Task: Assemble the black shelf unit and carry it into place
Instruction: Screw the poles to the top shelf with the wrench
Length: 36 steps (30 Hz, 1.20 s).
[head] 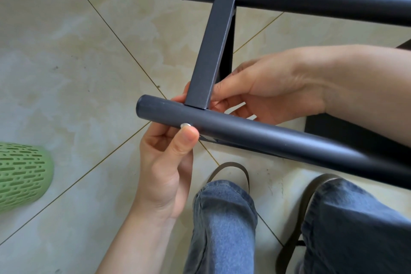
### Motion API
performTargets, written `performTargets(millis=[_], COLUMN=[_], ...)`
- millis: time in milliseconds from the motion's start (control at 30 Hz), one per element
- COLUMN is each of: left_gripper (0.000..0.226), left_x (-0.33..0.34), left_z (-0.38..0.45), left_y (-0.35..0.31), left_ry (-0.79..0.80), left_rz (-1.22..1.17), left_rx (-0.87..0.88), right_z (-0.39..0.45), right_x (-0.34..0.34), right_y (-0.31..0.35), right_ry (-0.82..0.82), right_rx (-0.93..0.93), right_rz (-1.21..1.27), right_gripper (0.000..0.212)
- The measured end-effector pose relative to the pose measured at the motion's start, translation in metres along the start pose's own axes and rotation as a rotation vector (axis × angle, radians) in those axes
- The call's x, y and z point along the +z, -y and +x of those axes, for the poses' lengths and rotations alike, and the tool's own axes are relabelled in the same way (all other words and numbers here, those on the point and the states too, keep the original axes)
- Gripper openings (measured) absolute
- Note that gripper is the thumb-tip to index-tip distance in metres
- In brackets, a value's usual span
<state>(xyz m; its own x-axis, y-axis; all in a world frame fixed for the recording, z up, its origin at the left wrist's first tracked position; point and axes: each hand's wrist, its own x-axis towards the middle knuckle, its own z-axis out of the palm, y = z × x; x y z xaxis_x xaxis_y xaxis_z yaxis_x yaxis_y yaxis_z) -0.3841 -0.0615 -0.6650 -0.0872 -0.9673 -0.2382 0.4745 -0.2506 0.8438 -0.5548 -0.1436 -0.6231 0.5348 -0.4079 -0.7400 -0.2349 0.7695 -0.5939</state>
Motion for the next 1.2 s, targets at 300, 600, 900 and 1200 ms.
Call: performTargets(millis=[300,600,900,1200], left_gripper=[0.045,0.045,0.053,0.047], left_x=[0.0002,0.0005,-0.0027,-0.0024], left_z=[0.0004,0.0004,0.0006,0.0010], left_y=[0.0003,0.0007,0.0027,0.0032], left_ry=[0.013,0.015,-0.012,0.022], left_rz=[0.026,0.030,0.016,0.010], left_rx=[0.003,0.003,-0.010,0.006], right_z=[-0.0018,0.0015,-0.0027,-0.0017], right_x=[-0.0028,-0.0001,-0.0054,-0.0027], right_y=[-0.0001,-0.0014,0.0023,0.0015], right_ry=[0.055,0.038,0.105,0.093], right_rx=[-0.017,0.028,-0.011,0.010], right_rz=[-0.025,-0.023,-0.003,0.007], right_gripper=[0.029,0.043,0.031,0.044])
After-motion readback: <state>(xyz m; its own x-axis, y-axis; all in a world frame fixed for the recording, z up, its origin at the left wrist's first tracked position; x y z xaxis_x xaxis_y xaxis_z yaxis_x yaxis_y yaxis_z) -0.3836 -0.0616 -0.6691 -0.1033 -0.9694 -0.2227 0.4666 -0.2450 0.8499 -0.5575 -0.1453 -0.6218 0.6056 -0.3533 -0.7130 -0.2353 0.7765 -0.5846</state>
